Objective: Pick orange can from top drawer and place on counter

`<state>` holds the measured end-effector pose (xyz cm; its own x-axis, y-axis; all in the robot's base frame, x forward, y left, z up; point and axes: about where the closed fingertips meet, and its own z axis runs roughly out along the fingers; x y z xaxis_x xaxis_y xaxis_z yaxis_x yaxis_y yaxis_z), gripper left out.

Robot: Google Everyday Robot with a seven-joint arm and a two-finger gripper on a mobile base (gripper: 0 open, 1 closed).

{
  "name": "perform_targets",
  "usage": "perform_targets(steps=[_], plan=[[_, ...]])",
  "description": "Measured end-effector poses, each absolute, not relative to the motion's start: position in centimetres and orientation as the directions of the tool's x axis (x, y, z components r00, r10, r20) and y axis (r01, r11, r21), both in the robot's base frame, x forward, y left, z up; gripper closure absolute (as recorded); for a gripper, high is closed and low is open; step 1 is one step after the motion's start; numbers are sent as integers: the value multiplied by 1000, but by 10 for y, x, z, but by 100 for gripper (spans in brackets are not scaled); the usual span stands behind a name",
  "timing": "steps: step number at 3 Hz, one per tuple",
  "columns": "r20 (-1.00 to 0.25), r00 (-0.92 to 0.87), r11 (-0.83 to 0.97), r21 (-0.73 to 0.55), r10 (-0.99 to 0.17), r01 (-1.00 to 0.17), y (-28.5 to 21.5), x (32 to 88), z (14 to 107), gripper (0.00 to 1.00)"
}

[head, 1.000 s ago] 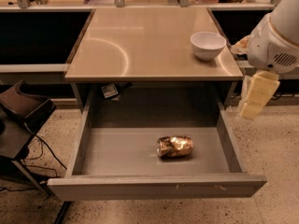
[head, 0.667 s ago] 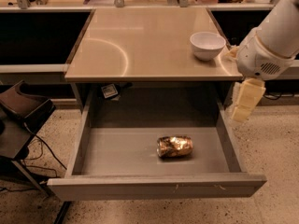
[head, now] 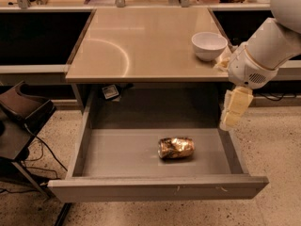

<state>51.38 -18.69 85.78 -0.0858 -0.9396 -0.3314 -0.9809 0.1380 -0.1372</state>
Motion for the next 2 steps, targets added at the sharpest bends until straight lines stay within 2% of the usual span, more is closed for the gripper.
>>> perform_targets(steps=[2], plan=[[-363,-161,191,-49,-918,-980,-207,512,783,0]])
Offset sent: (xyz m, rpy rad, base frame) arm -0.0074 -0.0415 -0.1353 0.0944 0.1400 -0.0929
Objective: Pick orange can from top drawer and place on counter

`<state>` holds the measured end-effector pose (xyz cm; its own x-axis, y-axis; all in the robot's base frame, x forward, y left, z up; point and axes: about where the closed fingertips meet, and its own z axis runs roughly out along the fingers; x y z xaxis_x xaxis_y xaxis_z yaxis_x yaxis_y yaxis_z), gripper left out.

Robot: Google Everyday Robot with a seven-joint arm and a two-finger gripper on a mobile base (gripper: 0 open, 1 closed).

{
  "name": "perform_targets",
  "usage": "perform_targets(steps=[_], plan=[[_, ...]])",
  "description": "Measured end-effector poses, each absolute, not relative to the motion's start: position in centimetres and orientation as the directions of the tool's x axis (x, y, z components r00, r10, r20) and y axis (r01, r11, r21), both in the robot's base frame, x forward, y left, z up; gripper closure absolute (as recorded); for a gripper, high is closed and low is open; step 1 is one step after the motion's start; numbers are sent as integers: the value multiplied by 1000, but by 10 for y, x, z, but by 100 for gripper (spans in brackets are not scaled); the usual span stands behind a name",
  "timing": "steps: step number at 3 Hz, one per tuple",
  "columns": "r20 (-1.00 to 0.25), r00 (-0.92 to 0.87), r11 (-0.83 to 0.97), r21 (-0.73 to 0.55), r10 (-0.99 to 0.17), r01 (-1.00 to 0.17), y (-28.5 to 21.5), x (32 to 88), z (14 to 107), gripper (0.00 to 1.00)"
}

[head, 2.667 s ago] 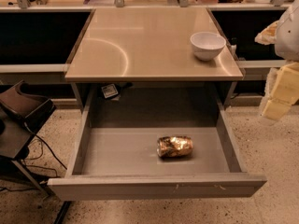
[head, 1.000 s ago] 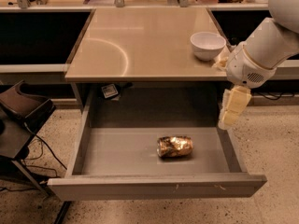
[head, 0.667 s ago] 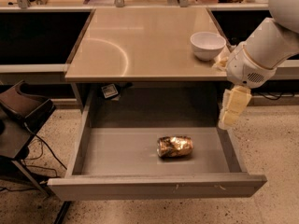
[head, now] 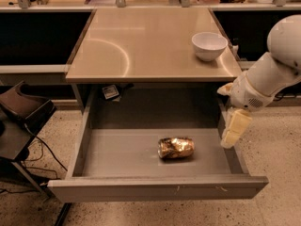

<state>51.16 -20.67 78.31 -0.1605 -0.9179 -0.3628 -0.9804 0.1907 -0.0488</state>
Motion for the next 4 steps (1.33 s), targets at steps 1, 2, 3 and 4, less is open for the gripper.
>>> perform_targets(steps=[1,2,3,4], plan=[[-387,-183,205,-17,-904,-979,-218,510,743,0],[-395,-162,179,-6,-904,-984,-212,523,713,0],[-418,-89,102,-9,-904,-995,-179,536,704,0],[-418,-88,101,-8,-904,-995,-178,536,704,0]])
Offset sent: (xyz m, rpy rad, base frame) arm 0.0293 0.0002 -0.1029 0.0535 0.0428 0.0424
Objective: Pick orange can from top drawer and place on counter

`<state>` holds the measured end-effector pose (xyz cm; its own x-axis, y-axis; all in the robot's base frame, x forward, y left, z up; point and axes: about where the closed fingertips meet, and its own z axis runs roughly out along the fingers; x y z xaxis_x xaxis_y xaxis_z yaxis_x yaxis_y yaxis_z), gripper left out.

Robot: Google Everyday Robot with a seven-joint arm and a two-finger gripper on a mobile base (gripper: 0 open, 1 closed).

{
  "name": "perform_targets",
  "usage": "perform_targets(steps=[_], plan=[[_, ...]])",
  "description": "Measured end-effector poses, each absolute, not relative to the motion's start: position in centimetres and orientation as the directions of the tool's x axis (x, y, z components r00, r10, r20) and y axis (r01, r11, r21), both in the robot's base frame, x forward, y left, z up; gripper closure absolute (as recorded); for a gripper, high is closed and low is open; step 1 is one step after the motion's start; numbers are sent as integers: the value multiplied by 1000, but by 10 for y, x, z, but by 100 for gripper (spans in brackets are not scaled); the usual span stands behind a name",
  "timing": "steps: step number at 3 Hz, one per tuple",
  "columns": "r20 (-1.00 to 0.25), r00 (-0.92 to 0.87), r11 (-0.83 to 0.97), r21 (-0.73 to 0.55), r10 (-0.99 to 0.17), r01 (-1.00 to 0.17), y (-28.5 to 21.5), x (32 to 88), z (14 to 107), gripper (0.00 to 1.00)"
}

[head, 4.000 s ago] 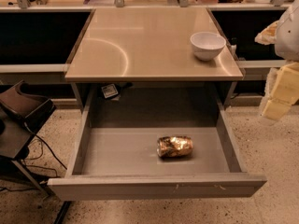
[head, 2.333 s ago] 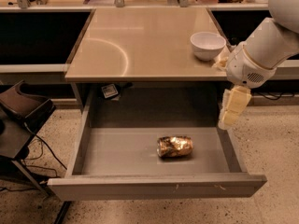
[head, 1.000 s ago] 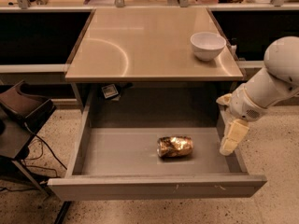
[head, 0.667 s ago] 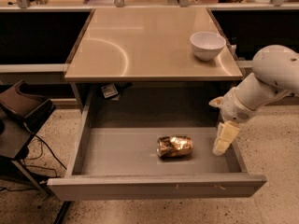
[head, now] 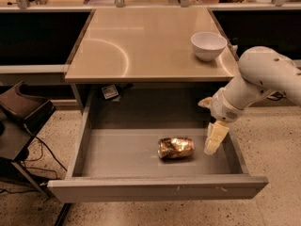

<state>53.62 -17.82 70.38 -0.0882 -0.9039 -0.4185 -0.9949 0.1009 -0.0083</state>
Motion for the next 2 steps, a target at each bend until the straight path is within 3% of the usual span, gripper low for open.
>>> perform_targets(steps=[2], plan=[[-443,-78,54,66,-893,-996,-153,535,637,0]])
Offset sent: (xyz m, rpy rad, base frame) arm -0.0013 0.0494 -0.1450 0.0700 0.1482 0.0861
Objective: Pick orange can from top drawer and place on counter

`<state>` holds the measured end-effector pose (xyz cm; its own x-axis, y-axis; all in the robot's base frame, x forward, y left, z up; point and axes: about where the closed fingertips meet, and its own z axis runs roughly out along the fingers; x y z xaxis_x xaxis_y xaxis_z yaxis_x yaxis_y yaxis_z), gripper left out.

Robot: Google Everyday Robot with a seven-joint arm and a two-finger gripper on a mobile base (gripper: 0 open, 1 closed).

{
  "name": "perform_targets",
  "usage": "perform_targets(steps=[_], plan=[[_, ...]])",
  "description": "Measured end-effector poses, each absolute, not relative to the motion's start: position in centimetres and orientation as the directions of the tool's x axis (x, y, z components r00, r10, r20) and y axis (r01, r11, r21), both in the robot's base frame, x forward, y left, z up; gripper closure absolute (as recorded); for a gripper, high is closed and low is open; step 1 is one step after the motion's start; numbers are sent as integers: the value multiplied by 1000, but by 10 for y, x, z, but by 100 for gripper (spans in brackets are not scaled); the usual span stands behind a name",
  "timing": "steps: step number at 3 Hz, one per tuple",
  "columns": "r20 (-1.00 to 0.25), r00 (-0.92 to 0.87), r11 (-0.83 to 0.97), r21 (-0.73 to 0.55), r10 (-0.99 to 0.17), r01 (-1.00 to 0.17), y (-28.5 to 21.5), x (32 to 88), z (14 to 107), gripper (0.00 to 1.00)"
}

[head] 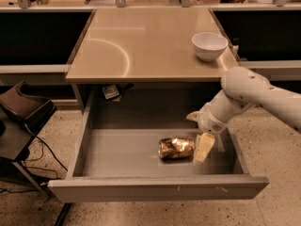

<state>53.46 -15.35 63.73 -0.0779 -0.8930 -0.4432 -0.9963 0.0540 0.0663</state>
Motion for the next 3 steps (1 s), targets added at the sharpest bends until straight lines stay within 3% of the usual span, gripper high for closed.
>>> perform_targets(steps=[2,3], plan=[[-473,-60,-8,141,-879,-990,-125,530,580,0],[-473,-60,-8,141,-879,-990,-125,530,580,12]])
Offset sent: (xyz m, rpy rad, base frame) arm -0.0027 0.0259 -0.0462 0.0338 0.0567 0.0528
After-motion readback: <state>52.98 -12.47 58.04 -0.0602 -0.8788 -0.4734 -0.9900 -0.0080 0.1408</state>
